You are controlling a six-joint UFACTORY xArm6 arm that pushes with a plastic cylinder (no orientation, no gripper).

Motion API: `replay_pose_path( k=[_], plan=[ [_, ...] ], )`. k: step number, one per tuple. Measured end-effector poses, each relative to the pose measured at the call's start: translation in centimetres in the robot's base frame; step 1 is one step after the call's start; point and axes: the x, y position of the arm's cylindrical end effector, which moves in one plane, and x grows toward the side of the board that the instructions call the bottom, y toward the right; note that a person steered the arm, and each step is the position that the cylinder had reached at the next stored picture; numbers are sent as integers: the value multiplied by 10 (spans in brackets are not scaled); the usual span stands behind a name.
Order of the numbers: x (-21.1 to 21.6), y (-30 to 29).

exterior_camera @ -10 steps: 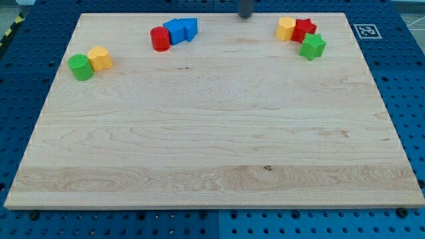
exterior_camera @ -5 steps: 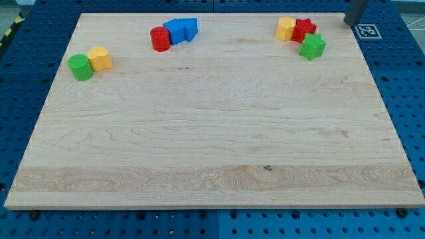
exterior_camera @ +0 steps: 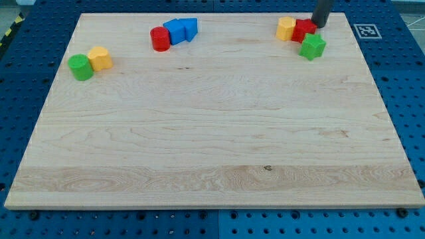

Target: Slide the red star closer to the red circle

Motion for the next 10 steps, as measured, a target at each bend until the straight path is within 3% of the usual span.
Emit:
replay_pose_path(
  k=[3,10],
  plan=[
    [24,-44],
    [68,-73]
  ],
)
